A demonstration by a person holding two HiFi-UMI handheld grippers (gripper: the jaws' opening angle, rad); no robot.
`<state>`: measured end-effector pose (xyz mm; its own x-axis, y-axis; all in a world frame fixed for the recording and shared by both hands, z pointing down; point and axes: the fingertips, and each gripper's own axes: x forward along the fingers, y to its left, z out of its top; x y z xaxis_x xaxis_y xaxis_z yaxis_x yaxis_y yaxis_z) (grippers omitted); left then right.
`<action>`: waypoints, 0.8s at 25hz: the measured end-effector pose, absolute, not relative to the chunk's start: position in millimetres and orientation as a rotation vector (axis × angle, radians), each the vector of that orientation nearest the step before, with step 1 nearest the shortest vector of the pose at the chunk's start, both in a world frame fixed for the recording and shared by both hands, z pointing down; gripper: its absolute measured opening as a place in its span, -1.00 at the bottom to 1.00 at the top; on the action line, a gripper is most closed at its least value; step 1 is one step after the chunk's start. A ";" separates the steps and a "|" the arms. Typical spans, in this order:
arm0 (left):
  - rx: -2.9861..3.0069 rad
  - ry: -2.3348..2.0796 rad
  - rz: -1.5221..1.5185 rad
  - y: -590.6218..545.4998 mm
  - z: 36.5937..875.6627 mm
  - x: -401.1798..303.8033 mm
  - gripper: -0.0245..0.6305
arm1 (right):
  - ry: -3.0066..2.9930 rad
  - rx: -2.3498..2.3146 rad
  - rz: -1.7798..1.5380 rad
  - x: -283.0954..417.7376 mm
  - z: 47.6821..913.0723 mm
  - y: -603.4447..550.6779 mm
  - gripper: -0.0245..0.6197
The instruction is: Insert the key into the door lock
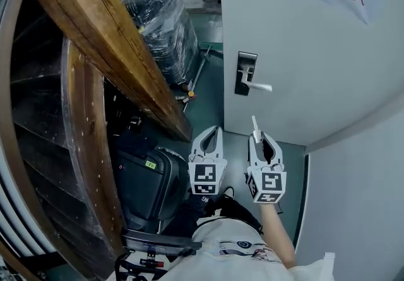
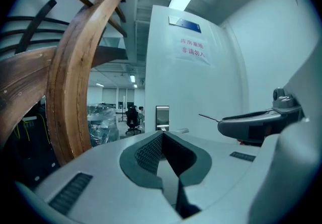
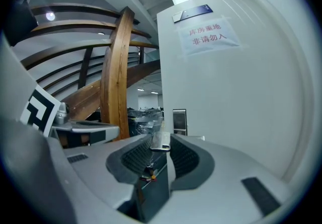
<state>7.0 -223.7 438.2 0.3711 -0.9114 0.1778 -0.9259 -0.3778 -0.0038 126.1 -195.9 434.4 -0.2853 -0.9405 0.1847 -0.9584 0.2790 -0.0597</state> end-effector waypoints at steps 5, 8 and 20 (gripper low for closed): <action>2.530 -1.686 0.235 -245.1 444.4 6.5 -0.91 | -2.397 1.804 0.243 119.5 444.7 -215.1 -0.56; 2.540 -1.655 0.250 -252.0 448.8 7.3 -0.91 | -2.374 1.813 0.254 114.9 449.4 -219.7 -0.55; 2.544 -1.615 0.261 -272.5 490.9 -5.9 -0.91 | -2.297 1.822 0.292 108.8 505.8 -267.8 -0.55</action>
<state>-5.9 -272.5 490.9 0.4167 -0.8852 0.2068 -0.9053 -0.4248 0.0061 108.8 -267.8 505.8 -0.2235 -0.9356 0.2731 -0.9742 0.2231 -0.0331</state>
